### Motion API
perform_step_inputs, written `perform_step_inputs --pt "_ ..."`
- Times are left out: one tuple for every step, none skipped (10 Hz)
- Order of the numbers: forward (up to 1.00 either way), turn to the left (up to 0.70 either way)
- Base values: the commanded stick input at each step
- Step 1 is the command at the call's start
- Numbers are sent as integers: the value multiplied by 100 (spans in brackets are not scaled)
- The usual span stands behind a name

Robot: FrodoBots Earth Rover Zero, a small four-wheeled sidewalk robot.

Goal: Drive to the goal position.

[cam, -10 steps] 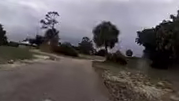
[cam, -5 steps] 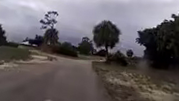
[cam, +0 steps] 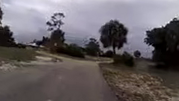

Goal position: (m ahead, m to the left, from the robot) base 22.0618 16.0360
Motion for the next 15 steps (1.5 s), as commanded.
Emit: perform_step_inputs --pt "84 3" --pt "84 17" --pt "84 30" --pt "84 19" --pt "84 3" --pt "84 3" --pt "84 6" --pt "84 18" --pt "84 29" --pt "84 29" --pt "84 3" --pt "84 13" --pt "84 33" --pt "84 33" --pt "84 29"
